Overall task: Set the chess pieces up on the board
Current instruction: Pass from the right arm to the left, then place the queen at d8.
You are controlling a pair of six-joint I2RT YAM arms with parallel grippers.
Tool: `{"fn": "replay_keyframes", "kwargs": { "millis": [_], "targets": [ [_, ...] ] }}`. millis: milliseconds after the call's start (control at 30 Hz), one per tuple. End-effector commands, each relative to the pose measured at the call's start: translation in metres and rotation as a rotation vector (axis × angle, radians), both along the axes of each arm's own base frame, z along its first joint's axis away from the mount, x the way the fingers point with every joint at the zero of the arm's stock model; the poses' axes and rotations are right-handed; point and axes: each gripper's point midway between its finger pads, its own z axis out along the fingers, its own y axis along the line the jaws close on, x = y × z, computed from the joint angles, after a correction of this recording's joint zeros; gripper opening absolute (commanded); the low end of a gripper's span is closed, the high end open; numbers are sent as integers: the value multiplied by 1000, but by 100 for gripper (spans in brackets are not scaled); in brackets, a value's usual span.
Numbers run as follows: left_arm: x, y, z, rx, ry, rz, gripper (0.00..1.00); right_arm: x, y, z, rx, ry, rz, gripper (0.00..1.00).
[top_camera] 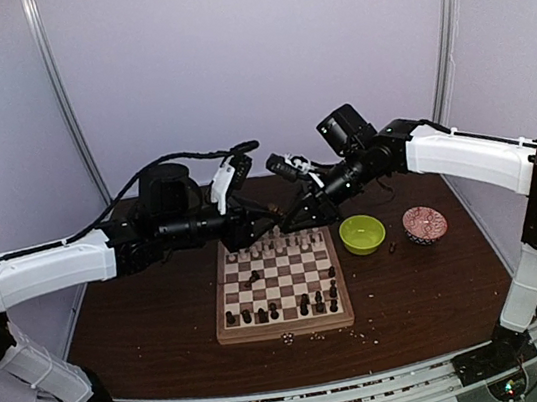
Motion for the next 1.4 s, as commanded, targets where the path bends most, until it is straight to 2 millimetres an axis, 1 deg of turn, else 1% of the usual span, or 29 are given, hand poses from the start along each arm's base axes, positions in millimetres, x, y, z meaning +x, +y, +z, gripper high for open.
{"fn": "replay_keyframes", "kwargs": {
  "millis": [0, 67, 133, 400, 500, 533, 567, 600, 633, 667, 700, 800, 833, 900, 933, 1000, 1067, 1133, 1233, 1367],
  "targets": [
    [2, -11, 31, -83, -54, -28, 39, -2, 2, -5, 4, 26, 13, 14],
    [-2, -15, 32, -84, -51, -66, 36, -2, 3, -6, 2, 28, 13, 14],
    [-4, -18, 31, -81, -45, -84, 32, -1, 3, -7, 0, 28, 13, 14],
    [-2, -22, 24, -48, -21, -96, 15, -1, 1, -9, -7, 23, 14, 14],
    [-3, -22, 20, -26, -9, -102, 12, 0, 0, -6, 0, 17, 8, 15],
    [-3, -22, 20, -20, -9, -101, 12, 1, -1, -5, 1, 15, 5, 16],
    [-3, -21, 19, -11, -8, -99, 12, 1, -2, -4, 1, 13, 5, 20],
    [-3, -19, 20, -1, -9, -97, 11, 0, -5, -4, -4, 9, 6, 27],
    [-3, -17, 17, 27, -1, -93, 11, -1, -10, -4, -14, 11, 9, 35],
    [-2, -16, 18, 43, -11, -88, 11, -4, -17, -6, -22, 14, 19, 39],
    [-4, -11, 10, 97, -6, -90, 11, -6, -27, -8, -31, 26, 27, 41],
    [-8, -1, -4, 217, -20, -98, 11, -11, -61, -14, -47, 68, 21, 46],
    [-12, 1, -12, 258, -24, -110, 11, -9, -70, -16, -43, 77, 6, 46],
    [-19, 2, -26, 339, -39, -140, 11, 0, -85, -20, -27, 91, -50, 47],
    [-24, 0, -33, 378, -50, -159, 11, 8, -95, -20, -12, 101, -91, 47],
    [-36, -5, -49, 448, -69, -199, 12, 19, -106, -23, -8, 100, -150, 46],
    [-45, -10, -65, 504, -83, -237, 12, 27, -114, -25, -35, 70, -186, 45],
    [-52, -15, -81, 545, -88, -272, 13, 32, -118, -29, -65, 51, -209, 44],
    [-58, -20, -101, 596, -85, -313, 13, 32, -119, -33, -77, 56, -209, 44],
    [-64, -25, -123, 640, -78, -335, 13, 32, -118, -38, -81, 70, -206, 44]
  ]
}}
